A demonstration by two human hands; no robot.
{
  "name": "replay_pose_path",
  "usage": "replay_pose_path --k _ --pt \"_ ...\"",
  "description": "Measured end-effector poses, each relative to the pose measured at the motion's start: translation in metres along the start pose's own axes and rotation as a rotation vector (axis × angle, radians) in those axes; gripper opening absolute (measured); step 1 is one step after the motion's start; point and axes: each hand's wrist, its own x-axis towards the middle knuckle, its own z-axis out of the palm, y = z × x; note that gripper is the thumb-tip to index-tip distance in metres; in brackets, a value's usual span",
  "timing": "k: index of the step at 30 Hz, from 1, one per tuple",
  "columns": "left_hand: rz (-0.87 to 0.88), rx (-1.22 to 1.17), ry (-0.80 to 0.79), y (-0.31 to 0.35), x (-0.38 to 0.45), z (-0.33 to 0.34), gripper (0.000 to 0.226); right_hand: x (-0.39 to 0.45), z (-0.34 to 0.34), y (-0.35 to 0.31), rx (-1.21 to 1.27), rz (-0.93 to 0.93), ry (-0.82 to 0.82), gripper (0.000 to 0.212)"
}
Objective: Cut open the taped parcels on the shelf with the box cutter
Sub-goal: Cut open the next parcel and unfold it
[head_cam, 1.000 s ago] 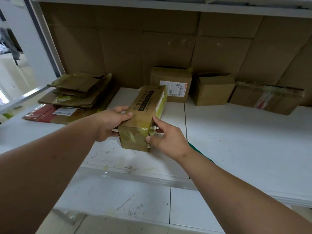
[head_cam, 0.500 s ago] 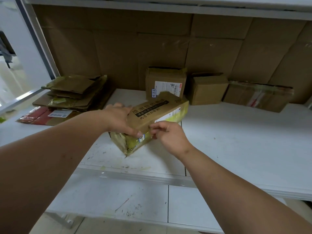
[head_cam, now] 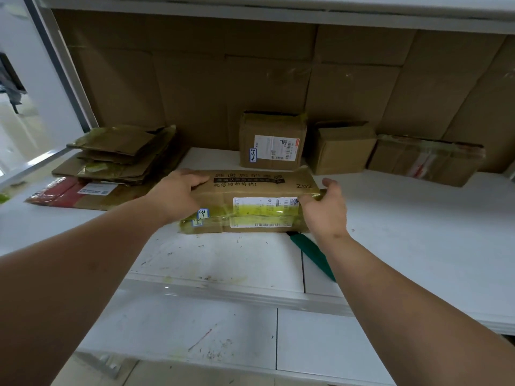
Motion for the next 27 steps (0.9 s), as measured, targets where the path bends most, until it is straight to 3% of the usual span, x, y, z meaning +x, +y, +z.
replay_pose_path --k 2,5,11,17,24,27 --pt "-0.013 0.032 -0.009 -0.001 -0.001 0.003 0.083 -0.001 0.0 0.001 0.043 -0.014 -0.097 0.074" --pt "0.015 0.271 -0.03 -0.002 -0.004 0.007 0.1 -0.004 0.003 0.003 -0.09 -0.125 -0.09 0.085" --pt "0.096 0.653 0.145 -0.009 -0.009 0.021 0.115 -0.003 0.006 0.017 -0.384 -0.328 -0.097 0.102" --pt "0.135 0.652 0.234 -0.007 -0.006 0.023 0.09 0.001 0.006 0.037 -0.564 -0.476 0.002 0.089" --pt "0.196 0.548 0.158 -0.014 -0.006 0.015 0.066 0.01 0.005 0.033 -0.651 -0.54 0.037 0.083" --pt "0.221 0.556 0.102 -0.018 -0.008 0.012 0.066 0.013 0.005 0.032 -0.641 -0.522 0.02 0.086"
